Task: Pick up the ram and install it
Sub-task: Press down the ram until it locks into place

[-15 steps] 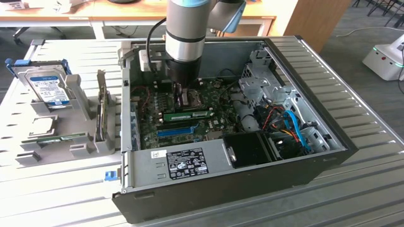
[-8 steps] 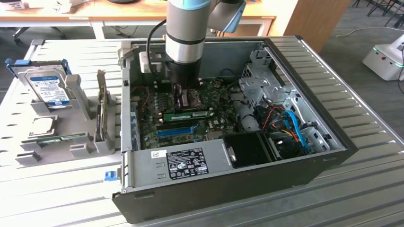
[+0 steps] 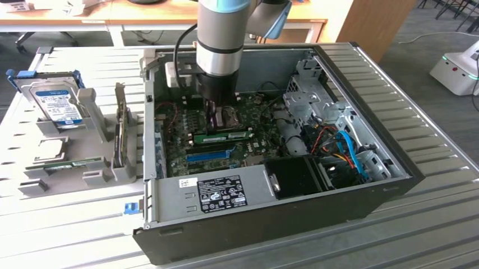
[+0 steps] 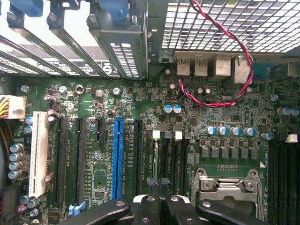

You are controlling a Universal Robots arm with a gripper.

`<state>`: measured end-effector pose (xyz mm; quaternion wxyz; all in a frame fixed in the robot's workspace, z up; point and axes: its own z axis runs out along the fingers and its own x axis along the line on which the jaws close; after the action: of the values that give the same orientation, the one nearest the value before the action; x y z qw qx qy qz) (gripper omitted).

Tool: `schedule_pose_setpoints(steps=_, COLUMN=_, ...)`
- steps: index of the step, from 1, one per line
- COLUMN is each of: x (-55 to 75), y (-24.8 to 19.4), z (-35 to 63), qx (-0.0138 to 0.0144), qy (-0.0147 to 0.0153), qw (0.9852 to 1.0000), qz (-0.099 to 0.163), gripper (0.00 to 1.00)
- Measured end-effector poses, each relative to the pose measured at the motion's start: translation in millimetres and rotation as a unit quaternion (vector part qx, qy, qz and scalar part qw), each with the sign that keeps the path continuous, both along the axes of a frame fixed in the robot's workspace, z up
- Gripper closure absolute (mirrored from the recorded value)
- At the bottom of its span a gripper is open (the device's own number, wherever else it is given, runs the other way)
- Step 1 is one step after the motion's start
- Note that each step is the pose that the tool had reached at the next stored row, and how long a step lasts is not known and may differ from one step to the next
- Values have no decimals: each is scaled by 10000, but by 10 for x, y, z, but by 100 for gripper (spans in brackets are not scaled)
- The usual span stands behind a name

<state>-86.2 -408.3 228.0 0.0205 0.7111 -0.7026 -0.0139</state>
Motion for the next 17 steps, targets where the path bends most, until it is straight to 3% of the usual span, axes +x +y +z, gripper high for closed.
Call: schedule_pose_setpoints(steps=17, x=0, y=-2, z=-34, qx=-1, qy=-1, qw=10000, qz=0, gripper=90)
